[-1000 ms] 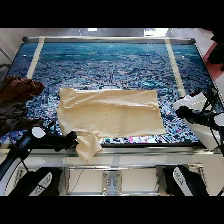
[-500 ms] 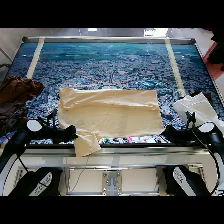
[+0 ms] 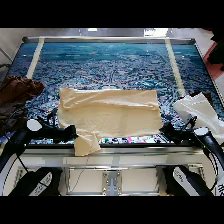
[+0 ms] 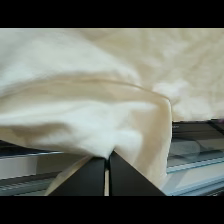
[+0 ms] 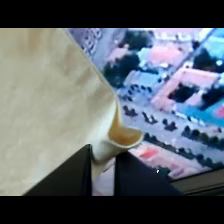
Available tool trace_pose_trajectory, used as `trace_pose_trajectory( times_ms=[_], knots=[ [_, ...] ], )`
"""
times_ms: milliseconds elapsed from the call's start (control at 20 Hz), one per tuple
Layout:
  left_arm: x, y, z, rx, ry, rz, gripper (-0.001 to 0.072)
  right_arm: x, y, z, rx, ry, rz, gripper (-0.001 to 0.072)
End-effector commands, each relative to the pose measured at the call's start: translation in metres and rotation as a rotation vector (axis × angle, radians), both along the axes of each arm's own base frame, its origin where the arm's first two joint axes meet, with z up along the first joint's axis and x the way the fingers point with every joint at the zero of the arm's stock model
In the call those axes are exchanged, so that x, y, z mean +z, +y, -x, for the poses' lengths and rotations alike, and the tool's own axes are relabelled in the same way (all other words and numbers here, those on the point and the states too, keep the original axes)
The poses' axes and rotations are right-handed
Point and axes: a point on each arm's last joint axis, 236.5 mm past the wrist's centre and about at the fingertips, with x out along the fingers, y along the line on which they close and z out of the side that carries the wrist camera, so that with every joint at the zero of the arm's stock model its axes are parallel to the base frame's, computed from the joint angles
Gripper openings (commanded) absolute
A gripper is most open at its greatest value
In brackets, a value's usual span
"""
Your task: Fold the shirts.
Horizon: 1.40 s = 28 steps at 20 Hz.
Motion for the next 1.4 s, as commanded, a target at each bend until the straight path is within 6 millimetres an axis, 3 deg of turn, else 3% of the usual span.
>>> trace_pose_trajectory(
  times_ms=[0,100,250,400,550,700,850,950,1100,1200,1350],
  knots=[
    [0.0,0.0,-0.001,-0.001,-0.004,-0.001,0.001,-0.005,-0.004,-0.011,-0.055,-0.022,-0.01,0.0027],
    [0.004,0.0,-0.003,-0.007,-0.011,0.0,0.001,0.007,0.007,-0.02,0.014,-0.082,-0.042,0.0027],
    [0.033,-0.004,-0.01,-0.066,-0.066,0.01,0.001,0.044,0.015,-0.032,0.124,-0.149,-0.05,0.0027],
    [0.072,0.007,-0.014,-0.11,-0.174,-0.05,0.001,0.089,0.001,-0.033,0.25,-0.18,0.072,0.0026],
    [0.097,0.022,-0.015,-0.105,-0.24,-0.125,0.0009,0.134,-0.009,-0.043,0.317,-0.252,0.162,0.0025],
    [0.138,0.04,-0.06,-0.082,-0.451,-0.221,0.0008,0.175,-0.028,-0.076,0.279,-0.384,0.262,0.0024],
    [0.167,0.086,-0.109,-0.065,-0.581,-0.445,0.0007,0.211,-0.036,-0.116,0.28,-0.517,0.362,0.0023],
    [0.163,0.086,-0.137,-0.138,-0.579,-0.48,0.0007,0.21,-0.029,-0.145,0.305,-0.536,0.366,0.0023],
    [0.141,0.063,-0.195,-0.221,-0.617,-0.489,0.0008,0.167,-0.008,-0.189,0.359,-0.484,0.33,0.0024],
    [0.106,0.054,-0.226,-0.276,-0.587,-0.517,0.0008,0.13,0.0,-0.214,0.372,-0.446,0.322,0.0023],
    [0.033,0.051,-0.24,-0.361,-0.442,-0.549,0.0008,0.076,0.001,-0.236,0.349,-0.366,0.297,0.0024]
  ],
)
